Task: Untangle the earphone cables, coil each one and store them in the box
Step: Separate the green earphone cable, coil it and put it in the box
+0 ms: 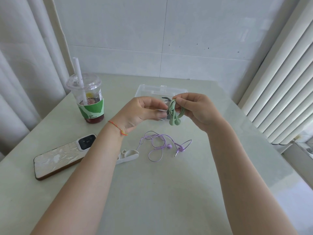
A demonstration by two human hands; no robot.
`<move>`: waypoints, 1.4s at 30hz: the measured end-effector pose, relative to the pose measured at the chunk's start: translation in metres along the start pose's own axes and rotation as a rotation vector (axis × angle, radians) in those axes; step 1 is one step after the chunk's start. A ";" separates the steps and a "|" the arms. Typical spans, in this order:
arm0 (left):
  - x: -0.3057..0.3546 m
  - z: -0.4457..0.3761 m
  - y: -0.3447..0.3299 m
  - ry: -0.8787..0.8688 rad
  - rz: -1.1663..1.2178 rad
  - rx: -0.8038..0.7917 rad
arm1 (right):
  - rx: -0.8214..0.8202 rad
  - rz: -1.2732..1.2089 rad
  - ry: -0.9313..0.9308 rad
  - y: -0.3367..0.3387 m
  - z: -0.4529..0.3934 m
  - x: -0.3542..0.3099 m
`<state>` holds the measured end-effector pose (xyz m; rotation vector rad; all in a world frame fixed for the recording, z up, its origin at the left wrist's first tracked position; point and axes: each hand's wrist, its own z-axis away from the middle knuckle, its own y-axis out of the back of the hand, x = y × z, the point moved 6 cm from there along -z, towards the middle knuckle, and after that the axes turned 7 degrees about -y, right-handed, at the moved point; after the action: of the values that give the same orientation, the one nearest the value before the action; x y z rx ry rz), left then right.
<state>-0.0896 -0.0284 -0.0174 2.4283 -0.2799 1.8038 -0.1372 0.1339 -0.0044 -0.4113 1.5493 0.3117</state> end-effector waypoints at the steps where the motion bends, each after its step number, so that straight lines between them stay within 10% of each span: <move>1: 0.000 0.000 0.000 -0.003 -0.002 0.017 | -0.004 -0.007 -0.002 0.000 0.000 0.000; 20: -0.010 -0.002 -0.005 0.072 0.420 0.137 | 0.069 -0.035 0.017 0.004 -0.002 -0.002; 33: -0.021 -0.005 0.012 0.092 0.321 0.360 | 0.091 0.037 0.046 0.006 0.001 -0.011; 42: -0.022 -0.006 -0.005 0.075 0.084 0.220 | 0.148 0.221 0.140 -0.010 0.003 -0.016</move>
<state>-0.1001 -0.0203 -0.0368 2.5179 -0.1888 2.0568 -0.1307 0.1275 0.0126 -0.1486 1.7466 0.3420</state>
